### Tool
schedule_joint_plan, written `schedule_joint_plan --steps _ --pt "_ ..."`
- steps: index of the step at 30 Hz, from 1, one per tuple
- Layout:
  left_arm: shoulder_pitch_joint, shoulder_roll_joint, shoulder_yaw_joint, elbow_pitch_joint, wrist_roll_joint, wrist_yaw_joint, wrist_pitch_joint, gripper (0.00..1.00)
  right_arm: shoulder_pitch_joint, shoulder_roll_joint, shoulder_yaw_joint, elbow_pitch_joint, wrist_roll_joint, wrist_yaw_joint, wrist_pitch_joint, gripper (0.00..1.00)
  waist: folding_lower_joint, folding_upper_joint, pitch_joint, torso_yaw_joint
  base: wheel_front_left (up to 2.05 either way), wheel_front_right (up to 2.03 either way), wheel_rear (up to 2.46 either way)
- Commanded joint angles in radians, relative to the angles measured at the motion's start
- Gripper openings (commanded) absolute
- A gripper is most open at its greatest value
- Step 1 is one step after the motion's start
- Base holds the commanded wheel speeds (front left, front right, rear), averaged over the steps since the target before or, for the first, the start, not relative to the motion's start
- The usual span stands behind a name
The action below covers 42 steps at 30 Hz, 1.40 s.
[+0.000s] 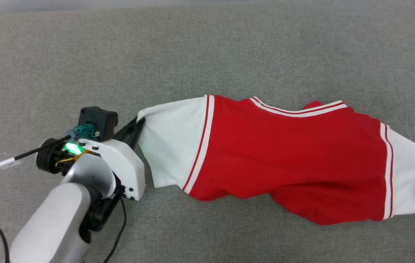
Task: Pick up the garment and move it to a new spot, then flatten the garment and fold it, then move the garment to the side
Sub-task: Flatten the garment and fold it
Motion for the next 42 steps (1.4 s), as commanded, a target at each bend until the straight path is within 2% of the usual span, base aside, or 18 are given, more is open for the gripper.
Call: schedule_joint_plan --steps 1,7,14,22,26,32,42 --pt "-0.011 0.006 0.010 0.005 0.004 0.007 -0.013 0.00 0.005 -0.001 0.022 -0.024 -0.017 0.000 -0.023 0.00 -0.0001 0.0000 -0.019 -0.006 0.00 0.00 0.00" --pt "-0.041 0.018 0.053 0.024 0.015 0.033 -0.066 0.00 -0.035 -0.036 0.033 -0.123 -0.079 0.000 -0.151 0.00 -0.0001 0.0000 -0.095 -0.019 0.00 0.00 0.00" --pt "-0.134 0.031 0.103 0.056 0.029 0.048 -0.116 0.00 -0.120 -0.059 0.070 -0.194 -0.129 0.000 -0.222 0.00 -0.0001 0.0000 -0.189 -0.024 0.00 0.00 0.00" --pt "-0.343 0.010 0.148 0.204 0.014 0.017 -0.172 0.00 -0.323 -0.077 0.136 -0.176 -0.165 0.000 -0.263 0.00 -0.0001 0.0000 -0.220 -0.024 0.00 0.00 0.00" --pt "-0.489 -0.009 0.161 0.298 0.006 -0.014 -0.198 0.00 -0.450 -0.096 0.155 -0.150 -0.171 0.000 -0.275 0.00 -0.0001 0.0000 -0.185 -0.017 0.00 0.00 0.00" --pt "-0.718 -0.019 0.177 0.417 0.029 -0.039 -0.259 0.00 -0.656 -0.119 0.180 -0.101 -0.181 0.000 -0.306 0.00 -0.0001 0.0000 -0.082 -0.016 0.00 0.00 0.00" --pt "-1.021 0.005 0.194 0.509 0.075 -0.056 -0.340 0.00 -0.960 -0.141 0.226 -0.027 -0.212 0.000 -0.386 0.00 -0.0001 0.0000 0.110 -0.040 0.00 0.00 0.00"
